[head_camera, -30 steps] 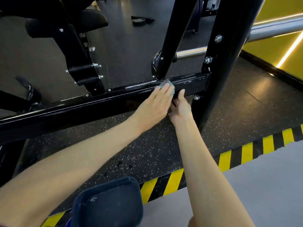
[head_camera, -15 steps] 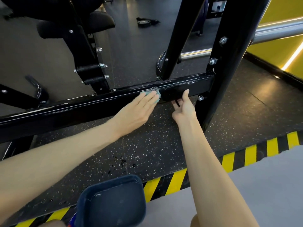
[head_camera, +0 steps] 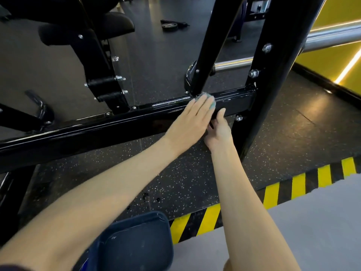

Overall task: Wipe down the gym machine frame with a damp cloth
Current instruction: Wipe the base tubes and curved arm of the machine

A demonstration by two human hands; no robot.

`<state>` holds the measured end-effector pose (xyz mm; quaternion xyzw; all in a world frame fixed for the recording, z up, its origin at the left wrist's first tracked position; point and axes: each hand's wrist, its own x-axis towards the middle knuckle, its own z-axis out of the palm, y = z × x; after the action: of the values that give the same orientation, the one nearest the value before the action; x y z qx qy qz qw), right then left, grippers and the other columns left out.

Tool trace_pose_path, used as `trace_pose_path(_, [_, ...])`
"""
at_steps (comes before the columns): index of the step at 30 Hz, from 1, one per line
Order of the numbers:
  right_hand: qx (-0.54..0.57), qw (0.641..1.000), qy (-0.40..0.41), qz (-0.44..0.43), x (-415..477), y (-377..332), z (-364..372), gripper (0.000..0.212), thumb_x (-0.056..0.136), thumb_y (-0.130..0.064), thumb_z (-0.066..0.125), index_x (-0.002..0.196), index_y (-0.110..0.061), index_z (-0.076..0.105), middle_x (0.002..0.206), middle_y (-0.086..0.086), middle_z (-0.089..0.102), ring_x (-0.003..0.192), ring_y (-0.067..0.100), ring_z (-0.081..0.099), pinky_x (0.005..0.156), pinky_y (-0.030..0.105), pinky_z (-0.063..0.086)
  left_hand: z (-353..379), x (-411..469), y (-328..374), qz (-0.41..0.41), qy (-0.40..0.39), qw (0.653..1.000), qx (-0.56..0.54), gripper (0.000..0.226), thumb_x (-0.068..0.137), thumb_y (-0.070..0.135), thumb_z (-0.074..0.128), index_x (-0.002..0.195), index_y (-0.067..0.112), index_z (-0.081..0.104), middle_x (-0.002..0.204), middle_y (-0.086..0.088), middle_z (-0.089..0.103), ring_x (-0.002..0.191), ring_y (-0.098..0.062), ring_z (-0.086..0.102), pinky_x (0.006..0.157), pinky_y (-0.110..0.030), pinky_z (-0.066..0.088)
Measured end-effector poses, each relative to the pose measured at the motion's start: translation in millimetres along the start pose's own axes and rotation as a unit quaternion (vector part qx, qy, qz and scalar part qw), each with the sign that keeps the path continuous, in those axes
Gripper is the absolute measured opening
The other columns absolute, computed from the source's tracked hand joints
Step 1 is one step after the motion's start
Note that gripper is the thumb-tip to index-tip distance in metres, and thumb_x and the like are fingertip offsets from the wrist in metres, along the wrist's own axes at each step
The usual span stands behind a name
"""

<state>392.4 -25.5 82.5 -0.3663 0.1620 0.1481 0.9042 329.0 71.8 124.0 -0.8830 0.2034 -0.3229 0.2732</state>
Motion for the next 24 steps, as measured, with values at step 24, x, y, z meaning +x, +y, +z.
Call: trace_pose_path(24, [-0.229,0.928,0.246,-0.163,-8.8,-55.8,-37.0,0.036,0.085,-0.002,0.045,0.108,-0.023,0.062,0.111,0.009,0.064,0.1,0.028,0.063,0.087,0.045,0.055,29.5,101.1,56.1,0.041,0.006,0.999,-0.026,0.057,0.092,0.005,0.015,0.145,0.004,0.036,0.153,-0.014,0.033,0.142,-0.03,0.03,0.116,-0.041,0.026])
